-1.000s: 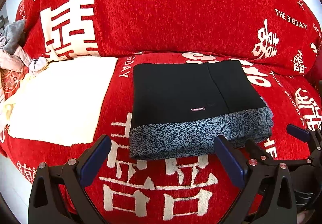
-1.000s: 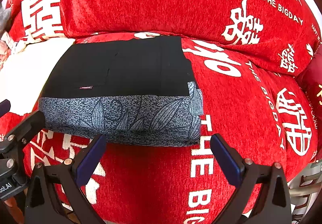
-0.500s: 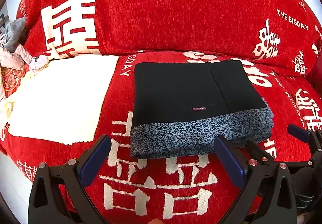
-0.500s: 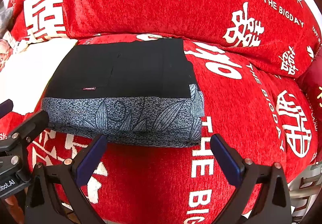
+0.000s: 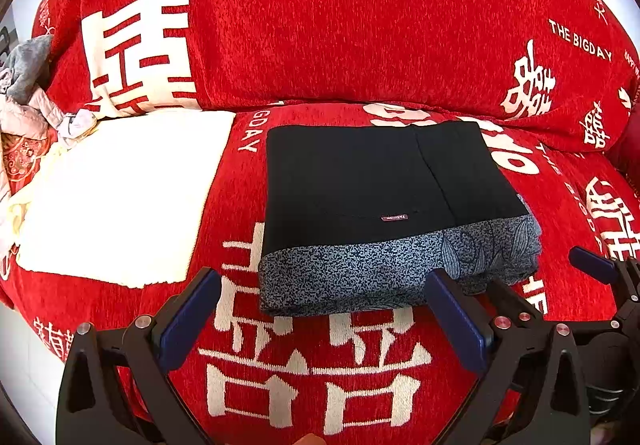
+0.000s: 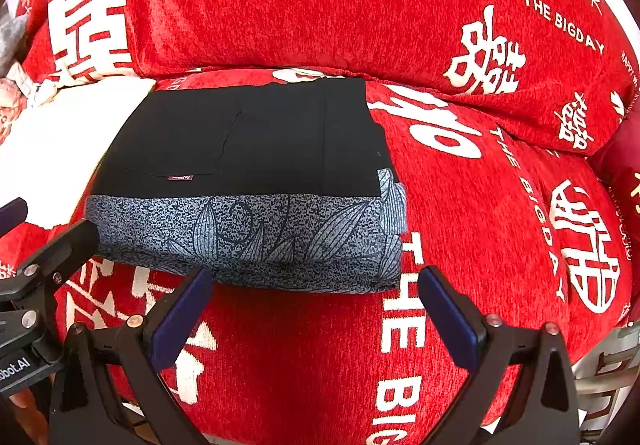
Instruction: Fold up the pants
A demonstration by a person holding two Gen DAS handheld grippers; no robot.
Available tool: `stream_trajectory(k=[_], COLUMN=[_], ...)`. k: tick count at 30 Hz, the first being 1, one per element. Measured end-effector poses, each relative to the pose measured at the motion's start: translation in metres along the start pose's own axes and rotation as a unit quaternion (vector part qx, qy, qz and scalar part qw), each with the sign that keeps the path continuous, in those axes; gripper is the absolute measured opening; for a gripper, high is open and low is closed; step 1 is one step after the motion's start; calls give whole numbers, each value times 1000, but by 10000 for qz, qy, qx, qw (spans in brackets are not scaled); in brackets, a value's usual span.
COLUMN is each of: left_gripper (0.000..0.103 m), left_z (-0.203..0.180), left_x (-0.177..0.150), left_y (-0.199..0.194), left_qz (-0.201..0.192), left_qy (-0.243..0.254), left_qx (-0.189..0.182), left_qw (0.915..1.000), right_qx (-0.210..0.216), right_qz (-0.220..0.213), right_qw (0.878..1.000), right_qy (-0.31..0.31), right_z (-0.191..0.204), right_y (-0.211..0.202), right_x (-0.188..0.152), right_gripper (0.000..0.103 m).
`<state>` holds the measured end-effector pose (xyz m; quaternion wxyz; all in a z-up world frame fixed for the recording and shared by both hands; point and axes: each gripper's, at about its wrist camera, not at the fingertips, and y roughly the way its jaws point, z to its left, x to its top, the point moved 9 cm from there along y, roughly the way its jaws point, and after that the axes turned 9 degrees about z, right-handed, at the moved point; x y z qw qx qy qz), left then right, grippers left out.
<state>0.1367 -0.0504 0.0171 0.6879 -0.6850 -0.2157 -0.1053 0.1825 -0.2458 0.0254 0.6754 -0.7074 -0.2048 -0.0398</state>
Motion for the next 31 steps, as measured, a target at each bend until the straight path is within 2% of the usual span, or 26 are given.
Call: stream_trajectory(k=[24,28,31], left_gripper=[103,103,103], left_z=[-6,-4,3], left_x=[-6,-13,-24], left_y=[2,5,6], left_qz=[207,268,231], left_qy=[-48,-33,44], left_qx=[-291,-265,-171], left_qw=[9993,9993,9996], right_qx=[30,57,115], right_qz=[-26,6,84], right_qw=[10000,10000,9998], right_qy=[-50,10,150], right_z=[7,6,8], right_y=[-4,-2,5], right_x=[-1,-7,-25], right_gripper=[102,102,102])
